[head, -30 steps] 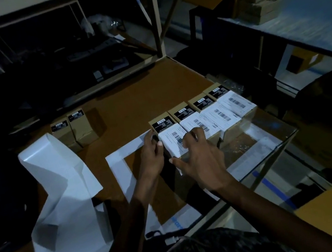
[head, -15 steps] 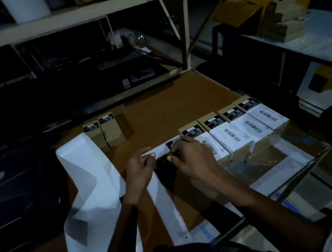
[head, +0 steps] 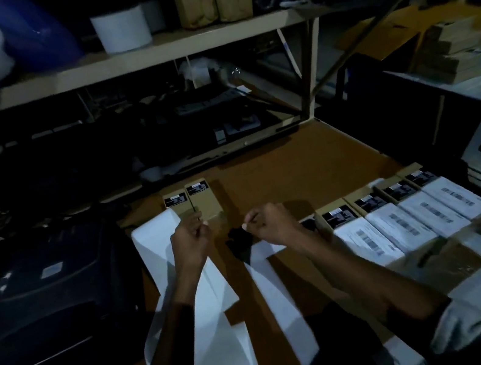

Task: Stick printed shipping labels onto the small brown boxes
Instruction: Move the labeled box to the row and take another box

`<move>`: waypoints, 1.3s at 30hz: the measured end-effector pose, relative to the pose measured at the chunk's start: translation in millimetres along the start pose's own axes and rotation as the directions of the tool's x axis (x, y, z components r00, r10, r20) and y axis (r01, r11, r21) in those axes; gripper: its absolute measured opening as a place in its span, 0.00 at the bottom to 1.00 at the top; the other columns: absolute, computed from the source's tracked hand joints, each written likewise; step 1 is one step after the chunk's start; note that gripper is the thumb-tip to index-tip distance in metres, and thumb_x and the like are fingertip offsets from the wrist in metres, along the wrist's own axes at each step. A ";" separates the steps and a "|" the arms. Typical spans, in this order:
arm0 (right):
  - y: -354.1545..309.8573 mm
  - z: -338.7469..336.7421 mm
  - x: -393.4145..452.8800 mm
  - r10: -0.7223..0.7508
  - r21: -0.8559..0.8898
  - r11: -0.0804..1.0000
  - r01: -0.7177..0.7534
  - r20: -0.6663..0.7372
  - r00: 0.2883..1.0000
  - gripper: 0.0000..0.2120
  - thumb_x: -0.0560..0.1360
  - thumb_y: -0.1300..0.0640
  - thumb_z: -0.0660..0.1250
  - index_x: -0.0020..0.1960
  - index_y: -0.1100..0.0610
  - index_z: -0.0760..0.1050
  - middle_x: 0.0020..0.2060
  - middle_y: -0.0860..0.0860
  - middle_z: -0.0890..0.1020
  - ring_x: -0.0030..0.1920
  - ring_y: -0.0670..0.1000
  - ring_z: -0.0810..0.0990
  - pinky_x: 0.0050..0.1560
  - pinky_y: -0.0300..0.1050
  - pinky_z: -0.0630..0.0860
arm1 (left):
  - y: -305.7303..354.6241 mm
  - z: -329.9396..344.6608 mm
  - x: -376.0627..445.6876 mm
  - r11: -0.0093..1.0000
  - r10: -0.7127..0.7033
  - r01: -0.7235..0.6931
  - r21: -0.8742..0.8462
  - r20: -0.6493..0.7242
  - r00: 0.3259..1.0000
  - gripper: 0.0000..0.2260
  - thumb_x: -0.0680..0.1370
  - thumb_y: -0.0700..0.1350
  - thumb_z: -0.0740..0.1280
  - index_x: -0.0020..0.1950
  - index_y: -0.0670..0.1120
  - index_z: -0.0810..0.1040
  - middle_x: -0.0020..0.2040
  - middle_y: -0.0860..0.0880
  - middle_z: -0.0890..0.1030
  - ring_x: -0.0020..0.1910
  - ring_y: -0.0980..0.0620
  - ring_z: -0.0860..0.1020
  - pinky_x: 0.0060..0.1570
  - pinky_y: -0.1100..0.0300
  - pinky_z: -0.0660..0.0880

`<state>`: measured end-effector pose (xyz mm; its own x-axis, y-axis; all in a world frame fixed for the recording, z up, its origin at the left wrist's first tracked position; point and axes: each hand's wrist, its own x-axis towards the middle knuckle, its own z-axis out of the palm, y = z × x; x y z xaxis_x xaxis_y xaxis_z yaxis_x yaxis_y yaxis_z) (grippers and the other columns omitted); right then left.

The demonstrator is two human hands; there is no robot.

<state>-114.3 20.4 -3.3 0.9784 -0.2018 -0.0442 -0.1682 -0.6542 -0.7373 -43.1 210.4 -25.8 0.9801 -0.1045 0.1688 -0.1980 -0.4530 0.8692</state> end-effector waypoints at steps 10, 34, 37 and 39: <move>-3.4 53.4 130.8 0.247 0.293 0.920 -0.260 0.078 0.966 0.19 0.82 0.55 0.66 0.72 0.56 0.70 0.62 0.51 0.77 0.56 0.53 0.78 0.37 0.42 0.77 | -28.3 28.0 61.6 0.838 -0.033 -0.028 0.545 0.103 0.994 0.29 0.73 0.44 0.74 0.72 0.49 0.67 0.65 0.44 0.75 0.63 0.43 0.73 0.56 0.46 0.78; -6.3 59.1 189.7 0.304 0.657 0.720 -0.222 -0.011 0.953 0.17 0.81 0.52 0.67 0.68 0.56 0.71 0.57 0.52 0.79 0.55 0.53 0.78 0.48 0.44 0.76 | -14.9 19.4 54.6 0.928 -0.026 0.013 0.373 0.028 0.999 0.32 0.66 0.45 0.81 0.69 0.50 0.75 0.58 0.49 0.84 0.57 0.45 0.80 0.52 0.53 0.78; -8.7 37.5 137.2 0.298 0.670 0.718 -0.189 -0.051 0.953 0.18 0.82 0.53 0.64 0.71 0.55 0.69 0.58 0.52 0.77 0.55 0.51 0.77 0.53 0.46 0.77 | 0.4 9.3 23.6 0.967 -0.059 0.038 0.254 0.075 0.995 0.38 0.65 0.45 0.82 0.73 0.52 0.73 0.53 0.51 0.85 0.51 0.49 0.82 0.47 0.56 0.78; -11.8 27.5 100.2 0.318 0.663 0.717 -0.214 -0.038 0.947 0.19 0.83 0.55 0.63 0.73 0.53 0.67 0.61 0.52 0.76 0.59 0.51 0.75 0.61 0.51 0.75 | 10.8 3.4 -4.8 0.979 -0.072 0.042 0.200 0.143 0.987 0.40 0.63 0.45 0.83 0.73 0.52 0.72 0.49 0.50 0.85 0.48 0.51 0.83 0.47 0.58 0.78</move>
<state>-10.9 27.9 -17.6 0.8691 -0.4264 -0.2507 -0.2507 0.0572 -0.9664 -49.9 203.0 -18.8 0.9797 -0.1969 0.0379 -0.1552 -0.6248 0.7652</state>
